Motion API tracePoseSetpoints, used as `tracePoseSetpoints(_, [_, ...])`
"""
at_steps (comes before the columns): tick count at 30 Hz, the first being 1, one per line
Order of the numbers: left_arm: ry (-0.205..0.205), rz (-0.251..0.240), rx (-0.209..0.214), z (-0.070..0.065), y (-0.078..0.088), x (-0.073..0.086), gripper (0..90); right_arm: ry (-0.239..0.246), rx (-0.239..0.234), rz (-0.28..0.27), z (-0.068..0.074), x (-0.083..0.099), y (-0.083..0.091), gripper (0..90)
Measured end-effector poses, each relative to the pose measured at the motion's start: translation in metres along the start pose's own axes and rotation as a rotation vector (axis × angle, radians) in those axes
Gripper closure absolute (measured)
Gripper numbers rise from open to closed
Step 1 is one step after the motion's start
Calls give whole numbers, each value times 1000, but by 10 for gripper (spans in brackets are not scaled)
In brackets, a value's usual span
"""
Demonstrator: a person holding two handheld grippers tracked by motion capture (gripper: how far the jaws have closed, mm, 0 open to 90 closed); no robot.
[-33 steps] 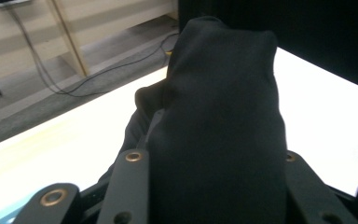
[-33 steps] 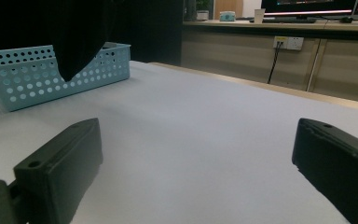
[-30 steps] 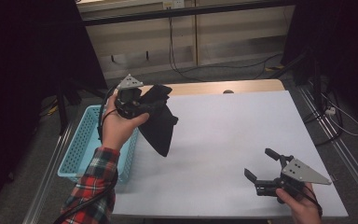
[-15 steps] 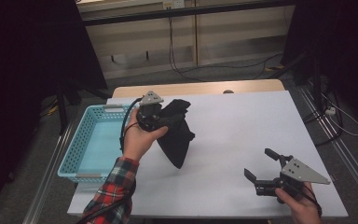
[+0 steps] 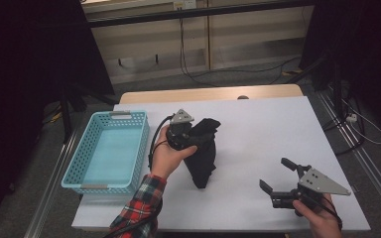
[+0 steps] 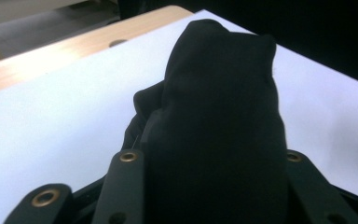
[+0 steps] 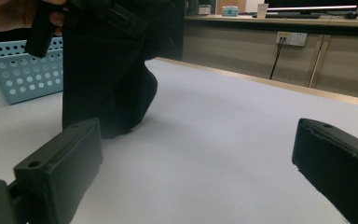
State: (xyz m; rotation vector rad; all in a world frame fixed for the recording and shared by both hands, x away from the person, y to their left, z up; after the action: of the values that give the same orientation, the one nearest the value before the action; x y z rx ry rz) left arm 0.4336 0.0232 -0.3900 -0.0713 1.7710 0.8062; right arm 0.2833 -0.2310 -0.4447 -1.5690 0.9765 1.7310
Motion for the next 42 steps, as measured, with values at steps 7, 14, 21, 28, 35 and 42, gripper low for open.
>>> tracePoseSetpoints(7, [5,5,0,0,-11,14,566,9,0,8,1,0,0,14])
tracePoseSetpoints(14, [34,-57,-3,4,-8,16,324,11,-5,11,0,0,0,14])
tracePoseSetpoints(21, [-4,-57,-27,9,1,16,201,9,2,23,-3,0,-4,14])
tracePoseSetpoints(28, [0,-39,-36,17,6,29,150,0,-1,47,-3,-1,-14,14])
tracePoseSetpoints(35, [3,-44,-88,25,19,32,109,-2,-26,100,-1,2,-31,14])
tracePoseSetpoints(42, [20,-53,-101,28,26,33,74,4,-62,134,3,3,-55,14])
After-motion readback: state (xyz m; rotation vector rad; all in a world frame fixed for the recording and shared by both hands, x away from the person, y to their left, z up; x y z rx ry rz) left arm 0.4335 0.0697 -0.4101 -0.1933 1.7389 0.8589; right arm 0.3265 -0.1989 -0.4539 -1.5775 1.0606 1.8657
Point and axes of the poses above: each handheld gripper's, and its own axes: y roughly backward along the jaws, x roughly out of its underside, z roughly to its left, the point moved 5 cm from there along -y, roughly forward along the jaws, and after that the axes turned 3 degrees about -z, right-handed, at the moved point
